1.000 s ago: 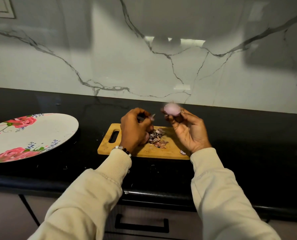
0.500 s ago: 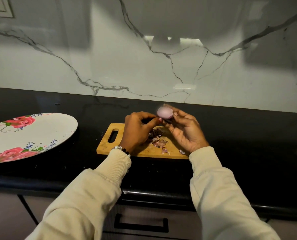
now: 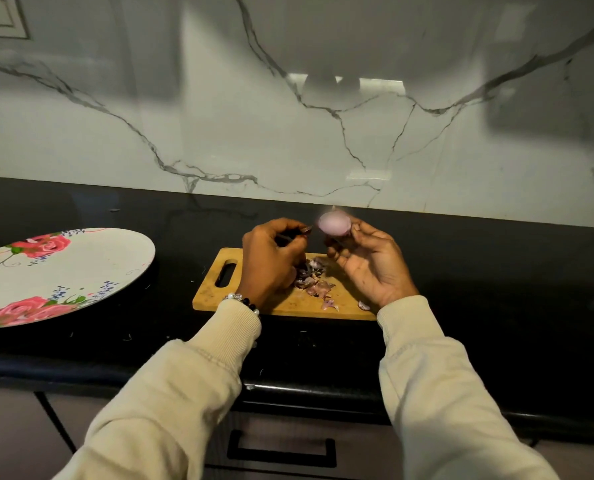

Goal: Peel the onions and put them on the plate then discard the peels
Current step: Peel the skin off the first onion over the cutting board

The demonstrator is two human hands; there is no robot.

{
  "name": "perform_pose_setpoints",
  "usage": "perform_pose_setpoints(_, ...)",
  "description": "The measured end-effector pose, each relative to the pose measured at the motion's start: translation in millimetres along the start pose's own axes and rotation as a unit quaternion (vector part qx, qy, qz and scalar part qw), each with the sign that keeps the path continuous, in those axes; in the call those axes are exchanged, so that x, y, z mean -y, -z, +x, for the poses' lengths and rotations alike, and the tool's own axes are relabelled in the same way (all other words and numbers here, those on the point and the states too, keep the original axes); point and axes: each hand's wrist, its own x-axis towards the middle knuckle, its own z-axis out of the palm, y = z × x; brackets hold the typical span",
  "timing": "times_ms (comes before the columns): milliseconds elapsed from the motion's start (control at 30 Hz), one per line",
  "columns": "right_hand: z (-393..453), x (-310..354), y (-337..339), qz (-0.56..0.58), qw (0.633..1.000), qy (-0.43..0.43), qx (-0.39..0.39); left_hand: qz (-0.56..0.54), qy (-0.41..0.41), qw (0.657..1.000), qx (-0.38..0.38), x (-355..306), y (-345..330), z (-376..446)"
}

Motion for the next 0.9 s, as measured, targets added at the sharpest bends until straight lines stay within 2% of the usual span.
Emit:
perform_pose_setpoints(133, 2, -2, 0, -0.004, 1.0, 0.001, -0.009, -0.014, -0.003, 0.999, 0.033, -3, -1, -3)
perform_pose_setpoints(400, -1, -4, -7, -0.033, 0.999, 0.015, 0.016, -0.12, 0.097, 0.988, 0.023, -4, -1, -2)
perform_pose_setpoints(733, -1, -6, -9, -0.013, 0.999, 0.009, 0.035, -0.123, 0.095, 0.988, 0.027, 3, -1, 2)
perform_pose_setpoints(900, -2, -2, -8, 0.038, 0.999, 0.011, 0.024, -0.148, 0.112, 0.982, 0.019, 3, -1, 3)
